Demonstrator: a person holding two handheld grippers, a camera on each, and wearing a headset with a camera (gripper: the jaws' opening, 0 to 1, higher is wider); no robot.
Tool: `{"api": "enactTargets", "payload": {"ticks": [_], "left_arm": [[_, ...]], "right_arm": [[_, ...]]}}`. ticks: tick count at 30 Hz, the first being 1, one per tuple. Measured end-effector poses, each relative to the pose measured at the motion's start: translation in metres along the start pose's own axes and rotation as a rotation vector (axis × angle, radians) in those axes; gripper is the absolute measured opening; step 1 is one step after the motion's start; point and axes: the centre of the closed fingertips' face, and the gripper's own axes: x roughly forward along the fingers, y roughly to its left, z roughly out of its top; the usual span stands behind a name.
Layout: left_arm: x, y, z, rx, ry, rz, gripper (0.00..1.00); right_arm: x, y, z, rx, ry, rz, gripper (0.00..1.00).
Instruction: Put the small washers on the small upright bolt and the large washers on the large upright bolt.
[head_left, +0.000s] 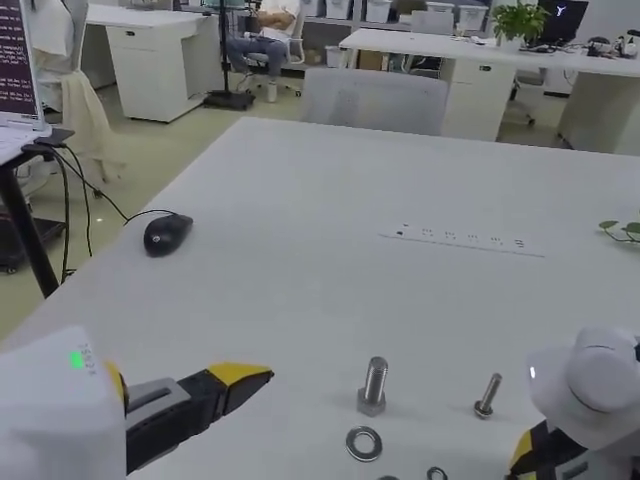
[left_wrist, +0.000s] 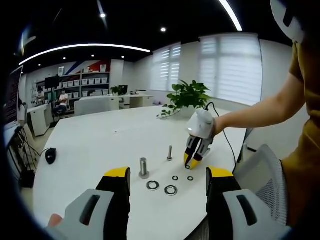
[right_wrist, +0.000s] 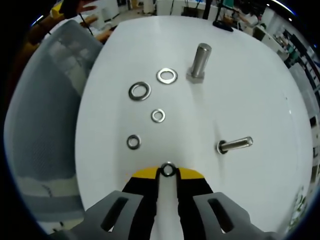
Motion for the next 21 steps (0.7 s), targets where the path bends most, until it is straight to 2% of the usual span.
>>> {"api": "enactTargets", "payload": {"ticks": [13, 16, 21], "left_arm": [[-0.003, -0.002, 0.0, 0.0, 0.001, 0.004, 0.6], [-0.004, -0.002, 0.001, 0.0, 0.001, 0.006, 0.6], [-0.003, -0.003, 0.002, 0.0, -0.004, 0.003, 0.6]], "right_arm": [[-0.001, -0.001, -0.001, -0.021, 0.022, -0.012, 0.12], [-0.01, -0.004, 0.0, -0.001, 0.002, -0.021, 0.12], [-0.021, -0.007, -0.002, 0.0, 0.006, -0.038, 0.12]]}}
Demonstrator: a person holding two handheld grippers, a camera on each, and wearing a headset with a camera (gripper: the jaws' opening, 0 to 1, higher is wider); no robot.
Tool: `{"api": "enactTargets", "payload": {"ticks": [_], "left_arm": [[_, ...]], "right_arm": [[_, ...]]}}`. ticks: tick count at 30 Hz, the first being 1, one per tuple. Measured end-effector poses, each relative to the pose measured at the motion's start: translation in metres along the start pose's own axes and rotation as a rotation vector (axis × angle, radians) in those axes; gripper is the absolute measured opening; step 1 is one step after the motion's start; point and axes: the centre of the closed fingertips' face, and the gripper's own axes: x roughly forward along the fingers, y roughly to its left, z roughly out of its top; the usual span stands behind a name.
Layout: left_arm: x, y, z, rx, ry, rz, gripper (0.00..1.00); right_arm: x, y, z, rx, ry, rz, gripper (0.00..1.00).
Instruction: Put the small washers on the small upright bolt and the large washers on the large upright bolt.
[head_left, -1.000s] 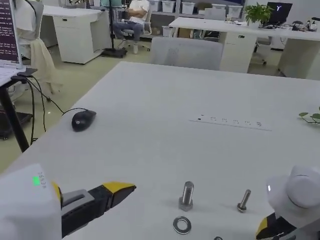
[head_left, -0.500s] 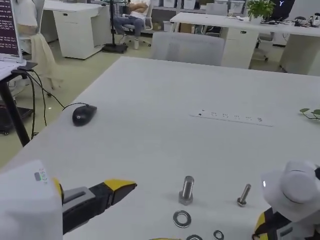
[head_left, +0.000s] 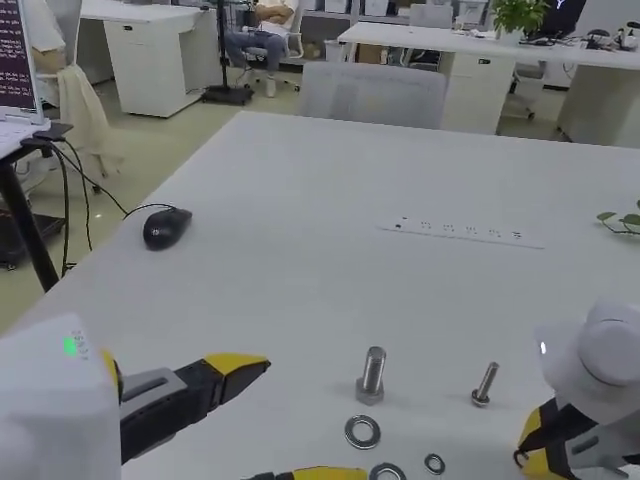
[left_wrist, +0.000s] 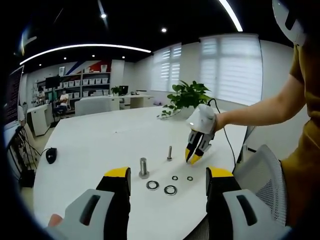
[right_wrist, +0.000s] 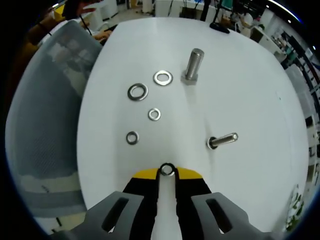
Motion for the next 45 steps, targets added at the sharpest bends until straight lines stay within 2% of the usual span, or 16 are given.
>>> {"api": "enactTargets", "payload": {"ticks": [12, 22, 34, 45], "left_arm": [[0.001, -0.002, 0.002, 0.004, -0.004, -0.008, 0.6], [0.002, -0.003, 0.001, 0.001, -0.005, -0.012, 0.6], [0.005, 0.003, 0.002, -0.003, -0.004, -0.006, 0.6], [0.005, 0.01, -0.003, -0.016, 0.004, 0.001, 0.6]], "right_arm": [[-0.024, -0.013, 0.01, -0.005, -0.014, -0.052, 0.12], [-0.041, -0.039, 0.026, -0.015, -0.027, -0.107, 0.12], [-0.04, -0.061, 0.037, -0.034, -0.022, -0.141, 0.12], [-0.031, -0.066, 0.047, -0.064, -0.013, -0.117, 0.12]]}}
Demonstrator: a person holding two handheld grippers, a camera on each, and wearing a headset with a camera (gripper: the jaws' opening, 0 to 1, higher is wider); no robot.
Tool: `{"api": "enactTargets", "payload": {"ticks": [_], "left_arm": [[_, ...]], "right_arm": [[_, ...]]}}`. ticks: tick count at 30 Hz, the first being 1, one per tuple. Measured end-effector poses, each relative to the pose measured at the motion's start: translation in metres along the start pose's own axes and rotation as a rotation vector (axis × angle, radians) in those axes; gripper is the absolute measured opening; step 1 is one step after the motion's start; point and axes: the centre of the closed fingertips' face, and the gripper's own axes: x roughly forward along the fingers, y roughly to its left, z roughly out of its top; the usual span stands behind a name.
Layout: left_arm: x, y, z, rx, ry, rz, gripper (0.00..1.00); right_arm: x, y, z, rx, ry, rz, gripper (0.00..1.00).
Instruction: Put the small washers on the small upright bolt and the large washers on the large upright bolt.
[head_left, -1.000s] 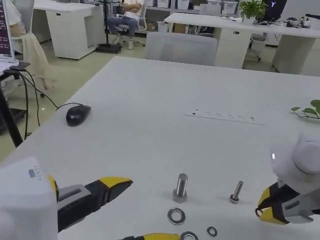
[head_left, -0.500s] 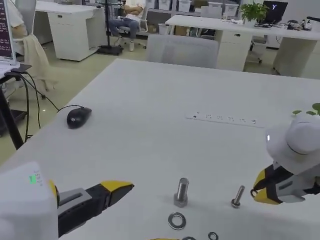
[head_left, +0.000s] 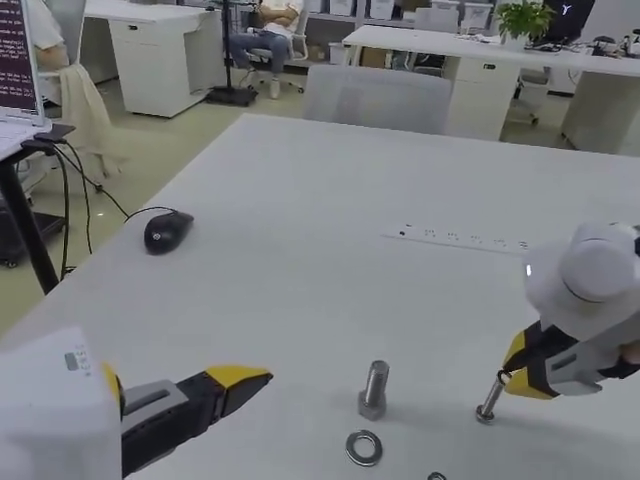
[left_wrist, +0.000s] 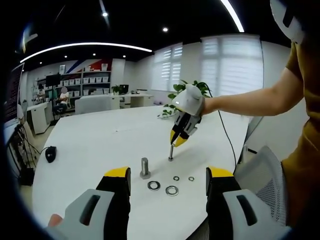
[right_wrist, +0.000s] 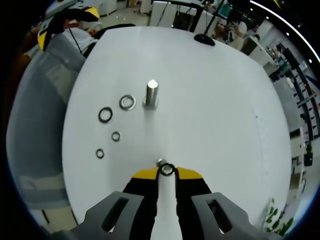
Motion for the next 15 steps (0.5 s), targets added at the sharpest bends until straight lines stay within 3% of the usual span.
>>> {"api": "enactTargets", "payload": {"ticks": [15], "left_arm": [[0.003, 0.006, -0.003, -0.025, 0.0, 0.014, 0.6]], "right_arm": [[0.019, -0.004, -0.008, -0.028, 0.039, 0.032, 0.13]]}}
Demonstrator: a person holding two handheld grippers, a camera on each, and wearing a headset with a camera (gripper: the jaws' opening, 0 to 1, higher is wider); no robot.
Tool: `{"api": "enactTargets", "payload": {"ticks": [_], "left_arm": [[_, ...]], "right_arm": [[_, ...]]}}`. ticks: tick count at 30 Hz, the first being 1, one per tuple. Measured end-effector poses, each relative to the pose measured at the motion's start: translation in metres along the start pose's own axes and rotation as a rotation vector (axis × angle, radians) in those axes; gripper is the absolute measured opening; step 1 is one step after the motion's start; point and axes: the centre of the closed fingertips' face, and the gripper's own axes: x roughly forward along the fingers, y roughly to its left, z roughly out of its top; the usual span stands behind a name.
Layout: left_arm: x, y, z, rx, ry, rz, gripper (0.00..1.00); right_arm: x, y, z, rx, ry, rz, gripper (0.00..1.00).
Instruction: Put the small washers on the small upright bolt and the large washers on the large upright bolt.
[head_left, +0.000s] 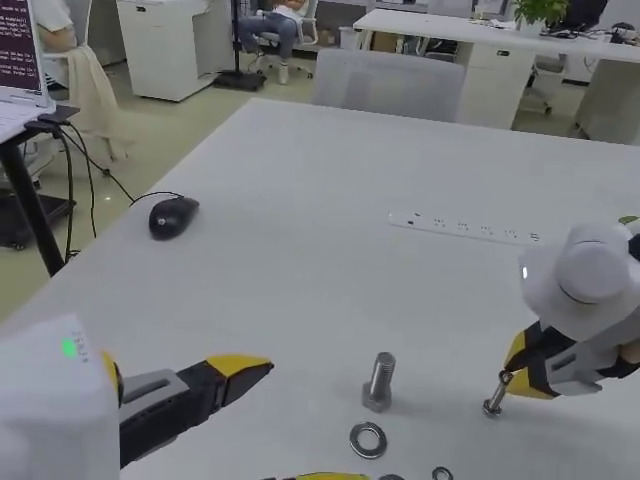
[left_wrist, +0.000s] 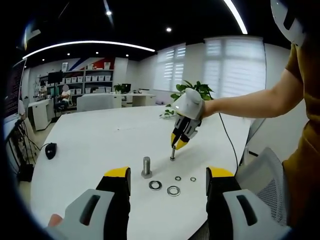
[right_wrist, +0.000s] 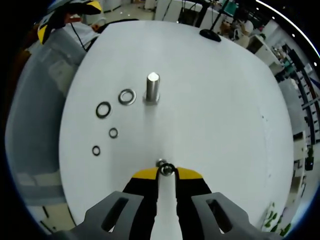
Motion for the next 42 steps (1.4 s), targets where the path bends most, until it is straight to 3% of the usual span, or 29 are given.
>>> {"api": "enactTargets", "payload": {"ticks": [11, 24, 29, 34, 42], "left_arm": [[0.001, 0.002, -0.004, -0.018, 0.009, 0.012, 0.6], [0.004, 0.007, -0.008, -0.034, 0.018, 0.024, 0.6], [0.004, 0.009, -0.009, -0.031, 0.021, 0.027, 0.6], [0.001, 0.009, -0.008, -0.024, 0.018, 0.031, 0.6], [-0.001, 0.003, 0.0, -0.001, -0.001, 0.024, 0.6]], "right_arm": [[0.025, 0.002, -0.012, -0.002, 0.008, 0.029, 0.13], [0.039, 0.006, -0.018, -0.002, 0.013, 0.05, 0.13], [0.038, 0.006, -0.017, 0.011, 0.006, 0.042, 0.16], [0.026, 0.006, -0.02, 0.031, -0.002, 0.022, 0.16], [0.01, 0.024, -0.024, 0.036, -0.002, 0.007, 0.17]]}}
